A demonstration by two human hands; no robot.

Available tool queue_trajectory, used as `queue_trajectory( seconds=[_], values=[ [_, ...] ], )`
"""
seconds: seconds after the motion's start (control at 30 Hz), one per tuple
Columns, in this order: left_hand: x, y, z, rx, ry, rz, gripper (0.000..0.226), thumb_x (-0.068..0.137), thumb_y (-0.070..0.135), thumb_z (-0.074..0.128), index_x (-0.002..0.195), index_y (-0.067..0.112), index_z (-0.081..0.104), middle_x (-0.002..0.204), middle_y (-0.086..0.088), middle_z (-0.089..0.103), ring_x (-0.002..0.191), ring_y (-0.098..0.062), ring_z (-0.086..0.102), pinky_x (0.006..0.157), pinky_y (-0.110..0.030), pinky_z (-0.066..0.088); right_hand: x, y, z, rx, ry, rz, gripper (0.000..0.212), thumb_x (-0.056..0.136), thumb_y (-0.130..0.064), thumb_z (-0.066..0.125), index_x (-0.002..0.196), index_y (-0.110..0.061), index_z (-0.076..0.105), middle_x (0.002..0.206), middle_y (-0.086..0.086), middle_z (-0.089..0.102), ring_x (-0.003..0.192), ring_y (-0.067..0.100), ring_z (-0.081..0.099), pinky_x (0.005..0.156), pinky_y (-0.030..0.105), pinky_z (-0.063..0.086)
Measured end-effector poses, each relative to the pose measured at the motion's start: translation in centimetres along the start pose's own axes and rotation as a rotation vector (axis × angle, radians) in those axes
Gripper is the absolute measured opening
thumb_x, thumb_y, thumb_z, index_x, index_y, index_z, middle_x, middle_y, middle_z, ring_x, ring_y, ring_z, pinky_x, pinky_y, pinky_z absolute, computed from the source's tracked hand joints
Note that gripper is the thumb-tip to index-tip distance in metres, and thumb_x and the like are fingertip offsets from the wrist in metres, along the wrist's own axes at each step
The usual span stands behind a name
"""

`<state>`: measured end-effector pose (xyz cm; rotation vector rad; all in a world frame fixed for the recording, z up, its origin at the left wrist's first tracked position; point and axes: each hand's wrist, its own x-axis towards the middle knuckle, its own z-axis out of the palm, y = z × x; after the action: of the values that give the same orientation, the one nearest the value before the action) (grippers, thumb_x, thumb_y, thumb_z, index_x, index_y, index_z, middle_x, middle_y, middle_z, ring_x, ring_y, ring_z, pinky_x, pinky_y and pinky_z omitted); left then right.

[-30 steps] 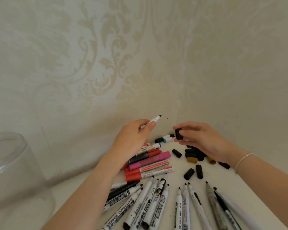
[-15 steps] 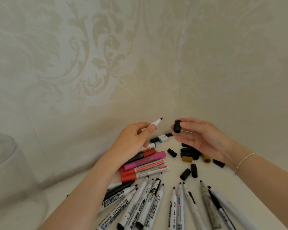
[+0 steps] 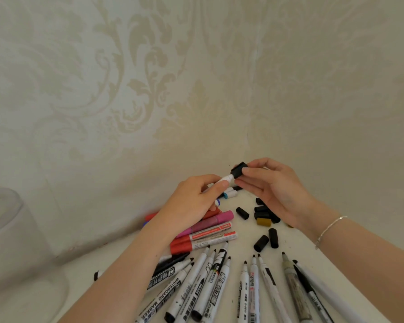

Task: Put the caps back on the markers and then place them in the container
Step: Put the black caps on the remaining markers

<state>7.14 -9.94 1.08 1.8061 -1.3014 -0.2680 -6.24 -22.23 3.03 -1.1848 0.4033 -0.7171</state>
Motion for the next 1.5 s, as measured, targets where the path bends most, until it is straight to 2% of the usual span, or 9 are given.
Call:
queue_trajectory(
  seconds=[0.2,0.53,0.7,0.93,1.07,1.17,1.33,1.4,1.5],
  values=[
    [0.0,-0.1,0.0,-0.008,0.033,-0.006,0.027,0.096,0.049,0.046,0.103,0.035,0.068,0.055,0.006,0.058,0.047,0.003,0.052,0.051,-0.01,0.038,-0.1,0.3,0.7,-0.195,-0.054,-0.031,0.028,0.087,0.0,0.061,0.113,-0.011,0.065,0.099,0.013,0.073,0.092,0.023,0.071,0.082,0.029,0.057],
    [-0.1,0.6,0.6,-0.107,0.139,-0.04,0.027,0.095,0.042,0.052,0.111,0.03,0.071,0.045,0.01,0.051,0.038,0.003,0.046,0.044,-0.007,0.032,-0.2,0.1,1.7,-0.464,0.042,-0.143,0.028,0.088,-0.007,0.064,0.115,-0.014,0.068,0.101,0.004,0.073,0.093,0.012,0.07,0.091,0.028,0.053],
    [-0.2,0.7,0.6,-0.064,0.158,-0.036,0.027,0.093,0.046,0.053,0.109,0.034,0.071,0.042,0.011,0.052,0.04,0.0,0.047,0.048,-0.012,0.036,-0.5,0.5,1.8,-0.512,0.038,-0.161,0.029,0.087,-0.01,0.066,0.115,-0.019,0.067,0.093,-0.004,0.073,0.084,-0.005,0.068,0.083,0.008,0.049],
    [-0.4,0.7,0.9,0.081,0.095,0.021,0.027,0.094,0.051,0.048,0.107,0.038,0.068,0.05,0.012,0.056,0.049,-0.002,0.056,0.06,-0.026,0.049,-0.2,-1.5,0.2,-0.512,-0.007,-0.019,0.025,0.079,-0.002,0.071,0.103,-0.007,0.072,0.096,0.009,0.075,0.091,0.018,0.072,0.082,0.023,0.056],
    [0.0,0.1,0.1,-0.02,-0.103,-0.022,0.025,0.098,0.04,0.047,0.106,0.026,0.067,0.066,0.007,0.063,0.049,-0.002,0.052,0.052,-0.016,0.041,0.0,-1.8,-0.6,-0.402,-0.001,0.117,0.019,0.08,0.0,0.069,0.099,-0.003,0.071,0.094,0.013,0.074,0.089,0.023,0.072,0.077,0.028,0.057],
    [-0.1,-0.4,-1.1,-0.103,-0.218,-0.087,0.021,0.097,0.027,0.053,0.108,0.018,0.069,0.075,0.008,0.067,0.062,-0.002,0.059,0.062,-0.015,0.048,-0.1,-1.0,-1.6,-0.385,0.025,0.223,0.016,0.084,-0.005,0.067,0.1,-0.002,0.07,0.091,0.013,0.074,0.084,0.022,0.072,0.072,0.027,0.056],
    [-0.2,-1.0,-2.0,0.016,-0.369,-0.125,0.025,0.091,0.033,0.063,0.11,0.019,0.072,0.091,0.013,0.071,0.079,0.003,0.062,0.076,-0.011,0.046,-0.3,0.7,-1.3,-0.37,-0.007,0.292,0.017,0.089,-0.002,0.06,0.104,-0.003,0.067,0.084,0.012,0.071,0.067,0.018,0.067,0.064,0.026,0.058],
    [-0.3,-1.1,-1.9,-0.085,-0.403,-0.183,0.024,0.09,0.028,0.065,0.109,0.015,0.072,0.098,0.004,0.072,0.086,-0.008,0.066,0.087,-0.022,0.052,-0.1,1.1,-0.9,-0.294,-0.009,0.297,0.021,0.089,-0.003,0.06,0.109,0.0,0.065,0.084,0.013,0.07,0.069,0.019,0.067,0.068,0.028,0.058],
    [-0.3,-0.7,-1.6,-0.348,-0.344,-0.276,0.022,0.089,0.021,0.067,0.106,0.009,0.072,0.099,-0.007,0.074,0.088,-0.016,0.07,0.088,-0.028,0.055,-0.2,1.5,0.1,-0.187,-0.077,0.293,0.021,0.087,-0.01,0.063,0.106,-0.001,0.064,0.098,0.014,0.071,0.084,0.021,0.068,0.082,0.031,0.055]
  ],
)
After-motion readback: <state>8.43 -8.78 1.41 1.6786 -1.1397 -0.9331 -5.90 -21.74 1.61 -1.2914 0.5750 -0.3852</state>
